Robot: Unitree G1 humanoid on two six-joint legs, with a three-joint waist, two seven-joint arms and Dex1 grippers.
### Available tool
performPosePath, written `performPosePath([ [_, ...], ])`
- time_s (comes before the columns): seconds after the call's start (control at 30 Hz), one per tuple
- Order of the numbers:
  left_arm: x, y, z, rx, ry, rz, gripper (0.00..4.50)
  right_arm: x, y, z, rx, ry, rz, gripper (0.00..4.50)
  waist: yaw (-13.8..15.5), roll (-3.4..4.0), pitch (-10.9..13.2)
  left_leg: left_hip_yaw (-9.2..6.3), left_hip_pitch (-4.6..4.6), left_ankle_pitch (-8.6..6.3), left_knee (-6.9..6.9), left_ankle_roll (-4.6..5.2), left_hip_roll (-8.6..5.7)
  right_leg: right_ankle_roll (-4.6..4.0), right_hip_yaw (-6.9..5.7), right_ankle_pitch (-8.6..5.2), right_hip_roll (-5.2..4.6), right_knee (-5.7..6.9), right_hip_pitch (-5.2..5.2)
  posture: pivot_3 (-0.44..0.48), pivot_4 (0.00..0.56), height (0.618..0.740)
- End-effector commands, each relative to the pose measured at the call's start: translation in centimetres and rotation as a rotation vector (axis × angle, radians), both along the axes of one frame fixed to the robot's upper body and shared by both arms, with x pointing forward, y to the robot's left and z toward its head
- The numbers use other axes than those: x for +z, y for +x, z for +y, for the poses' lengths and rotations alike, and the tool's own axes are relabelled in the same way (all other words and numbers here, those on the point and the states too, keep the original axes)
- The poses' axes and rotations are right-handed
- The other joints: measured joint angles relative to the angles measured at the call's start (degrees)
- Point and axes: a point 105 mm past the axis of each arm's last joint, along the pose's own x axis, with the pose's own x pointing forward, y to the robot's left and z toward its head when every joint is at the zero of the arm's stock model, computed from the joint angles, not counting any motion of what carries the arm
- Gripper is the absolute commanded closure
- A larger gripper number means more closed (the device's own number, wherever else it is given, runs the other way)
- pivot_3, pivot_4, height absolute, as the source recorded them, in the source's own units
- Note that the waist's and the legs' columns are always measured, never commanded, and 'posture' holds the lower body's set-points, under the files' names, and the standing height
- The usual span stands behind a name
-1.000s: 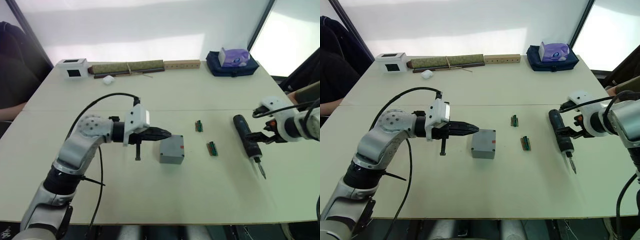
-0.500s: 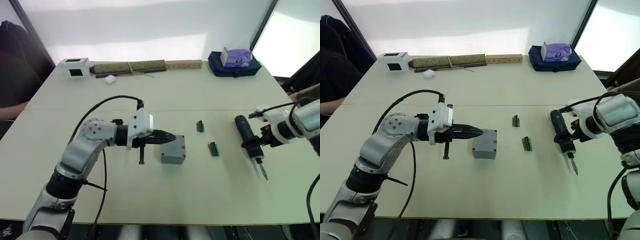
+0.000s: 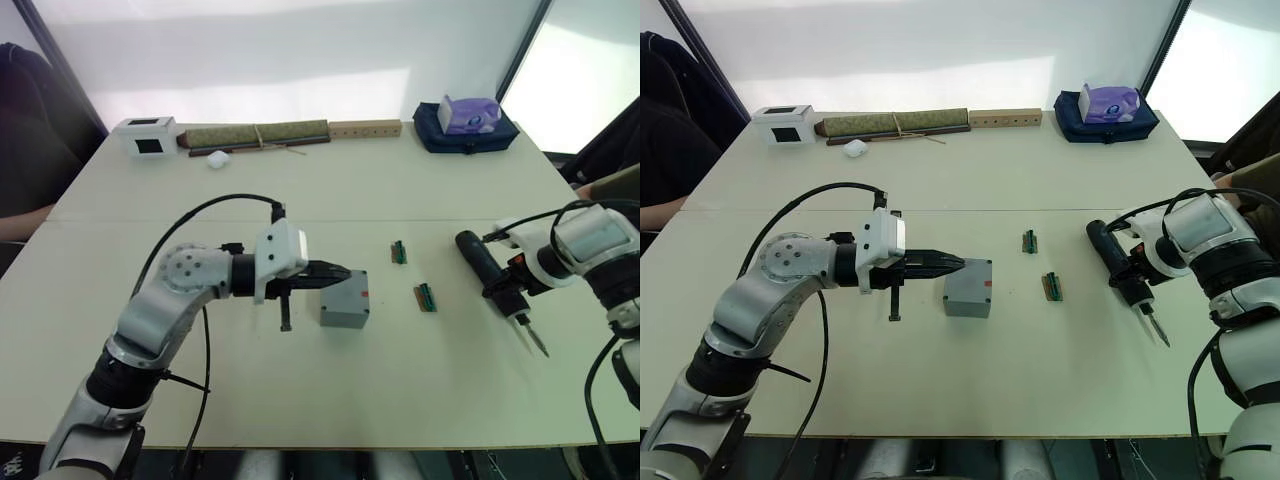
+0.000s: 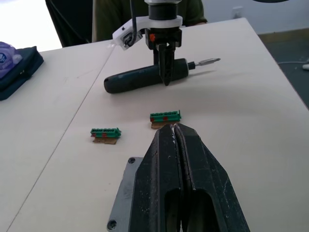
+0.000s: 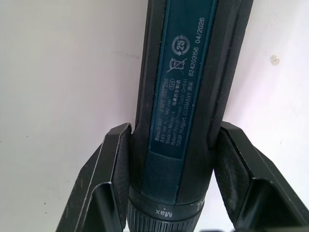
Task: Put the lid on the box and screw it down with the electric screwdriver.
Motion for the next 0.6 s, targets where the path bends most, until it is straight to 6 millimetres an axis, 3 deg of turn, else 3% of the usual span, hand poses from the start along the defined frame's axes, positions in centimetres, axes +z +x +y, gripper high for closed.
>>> performPosePath([
  [0.03, 0.7, 0.1, 0.4, -0.003, -0.009, -0.022, 4.50, 3.5, 1.1, 0.8, 0.006, 0.024, -0.118, 2.65, -0.01, 0.07, 0.05, 0.00, -0.01, 0.00, 0.00, 0.00, 0.00, 0.00, 0.00, 0.00, 0.00, 0.00, -0.01, 0.000, 0.150, 0.740],
  [0.13, 0.5, 0.4, 0.7, -0.003, 0.005, -0.015, 4.50, 5.4, 1.2, 1.3, 0.085, -0.024, -0.208, 2.65, 0.04, 0.23, 0.15, 0.01, -0.02, 0.00, 0.00, 0.00, 0.00, 0.00, 0.00, 0.00, 0.00, 0.02, -0.04, 0.000, 0.150, 0.740],
  [0.2, 0.2, 0.6, 0.8, -0.017, 0.033, -0.003, 4.50, 7.9, 0.7, 4.3, 0.206, 0.081, -0.337, 2.65, 0.10, 0.30, 0.20, 0.01, -0.05, 0.00, -0.01, 0.00, 0.00, 0.01, -0.02, 0.00, 0.01, 0.03, -0.07, 0.000, 0.150, 0.740],
  [0.23, -0.2, 0.8, 0.9, -0.024, 0.056, 0.007, 4.50, 9.9, 0.6, 7.1, 0.323, 0.166, -0.485, 2.65, 0.14, 0.30, 0.20, 0.00, -0.06, 0.00, -0.04, 0.00, 0.00, 0.01, -0.03, 0.00, 0.03, 0.03, -0.10, 0.000, 0.150, 0.740],
  [0.33, -0.8, 1.3, 1.0, -0.039, 0.090, 0.021, 4.50, 13.6, -1.6, 12.1, 0.551, 0.347, -0.827, 2.65, -0.03, 0.27, 0.22, 0.01, -0.07, 0.00, -0.10, 0.00, 0.04, 0.03, -0.01, 0.01, 0.12, 0.06, -0.13, 0.000, 0.150, 0.740],
  [0.43, -0.9, 1.7, 1.2, -0.051, 0.093, 0.035, 4.50, 13.6, -3.3, 14.5, 0.605, 0.431, -0.960, 2.65, 0.30, 0.27, 0.23, -0.03, -0.05, 0.00, -0.09, 0.00, 0.09, 0.04, -0.06, 0.01, 0.23, 0.09, -0.08, 0.000, 0.150, 0.740],
  [0.6, -2.1, 3.1, 1.4, -0.042, 0.117, 0.082, 4.50, 14.9, -3.8, 17.6, 0.554, 0.600, -1.246, 2.65, 1.04, 0.18, 0.21, -0.02, -0.03, 0.01, 0.20, 0.01, -0.07, 0.19, -0.10, 0.10, 0.18, 0.10, 0.09, 0.000, 0.150, 0.740],
])
